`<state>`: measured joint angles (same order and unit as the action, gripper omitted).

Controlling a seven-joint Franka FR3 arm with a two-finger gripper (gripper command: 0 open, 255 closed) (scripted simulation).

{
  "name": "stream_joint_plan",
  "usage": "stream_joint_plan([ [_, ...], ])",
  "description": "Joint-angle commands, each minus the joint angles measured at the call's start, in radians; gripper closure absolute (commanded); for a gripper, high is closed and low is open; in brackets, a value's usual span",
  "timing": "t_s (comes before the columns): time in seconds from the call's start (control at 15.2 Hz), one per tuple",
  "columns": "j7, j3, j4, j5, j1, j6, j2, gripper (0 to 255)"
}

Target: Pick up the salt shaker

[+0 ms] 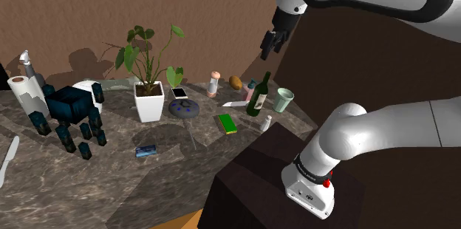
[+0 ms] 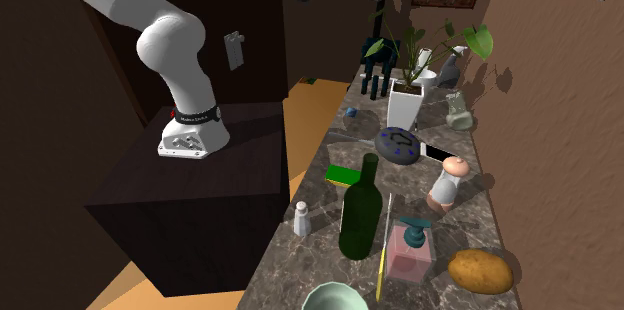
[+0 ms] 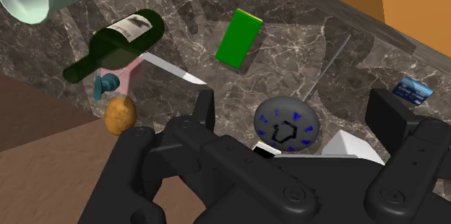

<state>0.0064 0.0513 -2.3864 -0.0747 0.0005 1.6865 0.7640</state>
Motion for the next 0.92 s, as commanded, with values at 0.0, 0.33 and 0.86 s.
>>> stream_joint_plan([
  [0.0,0.000,0.000,0.000,0.000,0.000,0.000,0.000,0],
  [0.33,-0.051,-0.065,-0.133,-0.038,-0.030,0.125,-0.006,0],
  [0.86,-0.133,-0.177,-0.294,-0.113,-0.094,0.352,-0.092,0],
])
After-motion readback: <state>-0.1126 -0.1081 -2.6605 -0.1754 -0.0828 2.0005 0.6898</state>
